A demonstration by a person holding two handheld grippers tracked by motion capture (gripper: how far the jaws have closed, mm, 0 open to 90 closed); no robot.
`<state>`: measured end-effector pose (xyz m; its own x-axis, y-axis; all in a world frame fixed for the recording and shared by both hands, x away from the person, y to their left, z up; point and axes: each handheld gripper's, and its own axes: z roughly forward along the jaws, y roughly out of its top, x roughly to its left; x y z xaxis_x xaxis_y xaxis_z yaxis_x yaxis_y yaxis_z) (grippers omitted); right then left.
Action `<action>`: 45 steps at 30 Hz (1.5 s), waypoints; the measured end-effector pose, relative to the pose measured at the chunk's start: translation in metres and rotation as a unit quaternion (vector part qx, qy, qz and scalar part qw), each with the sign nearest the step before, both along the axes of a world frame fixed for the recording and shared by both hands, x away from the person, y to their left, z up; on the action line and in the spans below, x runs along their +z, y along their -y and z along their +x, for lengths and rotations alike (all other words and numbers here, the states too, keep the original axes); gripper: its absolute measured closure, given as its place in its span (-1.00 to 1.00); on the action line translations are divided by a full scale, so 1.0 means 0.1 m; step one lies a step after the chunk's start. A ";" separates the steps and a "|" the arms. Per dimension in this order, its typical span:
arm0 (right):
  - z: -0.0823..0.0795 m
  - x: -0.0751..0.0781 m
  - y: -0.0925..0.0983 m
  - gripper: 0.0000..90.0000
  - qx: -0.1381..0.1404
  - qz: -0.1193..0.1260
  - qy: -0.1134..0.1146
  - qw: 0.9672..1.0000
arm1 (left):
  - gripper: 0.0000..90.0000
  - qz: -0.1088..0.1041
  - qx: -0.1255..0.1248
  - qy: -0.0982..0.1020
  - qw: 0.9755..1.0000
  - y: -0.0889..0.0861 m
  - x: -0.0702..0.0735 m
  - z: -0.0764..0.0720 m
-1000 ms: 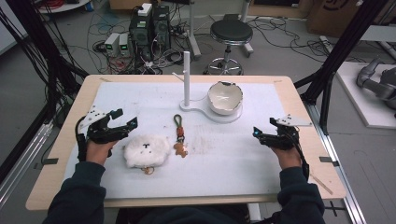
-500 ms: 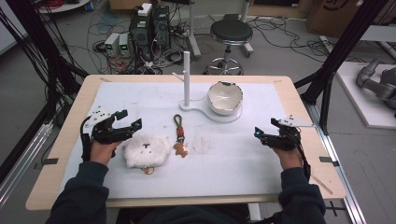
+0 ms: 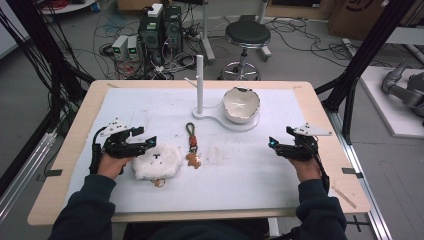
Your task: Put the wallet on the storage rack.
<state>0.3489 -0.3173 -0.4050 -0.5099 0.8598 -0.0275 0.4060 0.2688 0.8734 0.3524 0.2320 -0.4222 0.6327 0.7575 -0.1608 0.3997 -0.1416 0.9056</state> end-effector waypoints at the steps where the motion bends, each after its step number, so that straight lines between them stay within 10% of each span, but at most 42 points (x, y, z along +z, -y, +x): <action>1: 0.00 0.00 -0.01 -0.56 0.001 0.001 -0.002 1.000 | -0.39 0.006 -0.002 -0.011 1.000 0.00 -0.03 0.01; 8: 0.03 -0.02 -0.04 -0.56 0.009 -0.001 -0.007 1.000 | -0.39 0.034 -0.008 -0.084 0.996 -0.01 -0.19 0.08; 12: 0.01 -0.02 -0.03 -0.56 0.010 0.001 -0.008 1.000 | -0.36 0.055 -0.038 -0.127 0.990 0.04 -0.27 0.09; 18: 0.02 -0.03 -0.06 -0.56 0.015 -0.004 -0.011 1.000 | 0.35 0.065 -0.053 -0.134 0.987 0.00 -0.22 0.07; 27: 0.02 -0.04 -0.07 -0.56 0.016 -0.001 -0.014 1.000 | 0.78 0.021 -0.043 -0.107 0.993 -0.06 -0.11 0.04; 34: 0.02 -0.03 -0.13 -0.56 0.035 0.013 -0.015 0.999 | 0.79 -0.033 -0.032 -0.025 0.999 -0.08 0.06 -0.02; 45: 0.04 0.05 -0.65 -0.56 0.131 0.059 -0.024 0.989 | 0.79 -0.062 -0.046 0.063 0.995 0.20 0.25 -0.09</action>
